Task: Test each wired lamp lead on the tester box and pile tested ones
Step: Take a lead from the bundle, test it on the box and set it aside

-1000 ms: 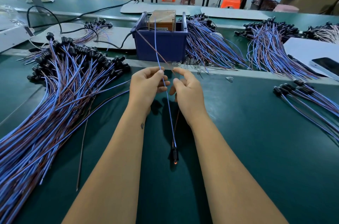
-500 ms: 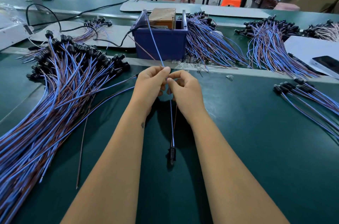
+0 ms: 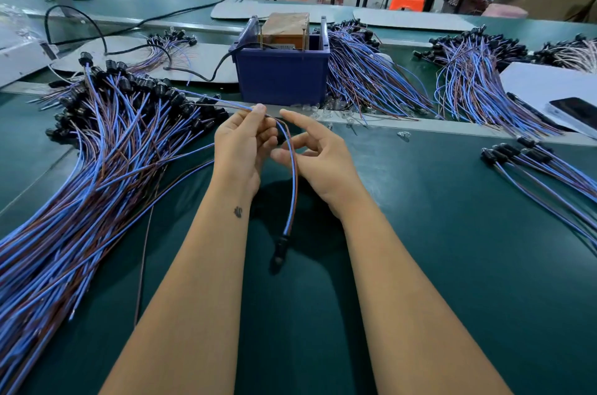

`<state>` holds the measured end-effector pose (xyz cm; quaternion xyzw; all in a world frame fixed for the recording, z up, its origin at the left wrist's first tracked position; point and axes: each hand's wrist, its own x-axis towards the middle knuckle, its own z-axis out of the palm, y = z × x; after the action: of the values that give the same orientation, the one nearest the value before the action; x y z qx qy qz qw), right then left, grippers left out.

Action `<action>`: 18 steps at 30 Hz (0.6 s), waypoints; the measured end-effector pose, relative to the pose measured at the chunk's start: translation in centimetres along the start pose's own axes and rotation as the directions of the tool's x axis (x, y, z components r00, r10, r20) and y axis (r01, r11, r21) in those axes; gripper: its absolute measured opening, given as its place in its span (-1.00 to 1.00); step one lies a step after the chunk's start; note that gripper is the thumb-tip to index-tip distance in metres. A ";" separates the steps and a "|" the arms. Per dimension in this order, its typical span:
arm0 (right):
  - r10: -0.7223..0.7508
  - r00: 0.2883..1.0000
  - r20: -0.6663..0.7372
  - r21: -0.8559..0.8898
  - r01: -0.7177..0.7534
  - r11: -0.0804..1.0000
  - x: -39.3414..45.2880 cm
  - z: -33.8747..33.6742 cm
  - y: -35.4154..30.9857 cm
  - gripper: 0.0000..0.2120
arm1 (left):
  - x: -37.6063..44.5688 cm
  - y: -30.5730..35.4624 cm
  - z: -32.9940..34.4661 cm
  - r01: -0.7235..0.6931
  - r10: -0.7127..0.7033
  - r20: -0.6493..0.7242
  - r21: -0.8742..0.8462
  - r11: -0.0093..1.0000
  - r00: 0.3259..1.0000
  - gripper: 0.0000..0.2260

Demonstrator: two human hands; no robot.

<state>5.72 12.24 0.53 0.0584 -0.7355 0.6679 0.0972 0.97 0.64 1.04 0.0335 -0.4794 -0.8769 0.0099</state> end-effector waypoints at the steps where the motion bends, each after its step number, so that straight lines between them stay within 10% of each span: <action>1: 0.002 1.000 0.005 0.089 -0.003 0.996 0.0 0.0 -0.2 -0.60 | 0.0 -0.1 0.0 -0.007 0.007 -0.026 0.023 1.000 1.000 -0.80; 8: 0.119 0.967 -0.223 0.423 -0.014 0.906 0.4 -1.2 0.0 -0.82 | 0.3 -0.6 -0.3 -0.172 0.211 -0.166 0.222 0.960 0.963 -0.85; 18: 0.153 0.806 -0.572 0.159 -0.073 0.984 0.8 -4.4 1.2 -0.64 | -1.5 -1.3 0.6 -0.256 0.061 0.399 0.457 0.852 0.915 -0.70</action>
<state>4.95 16.73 -0.09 -0.1865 -0.6277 0.7045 0.2736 2.47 1.90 0.31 -0.1713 -0.6841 -0.7088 -0.0160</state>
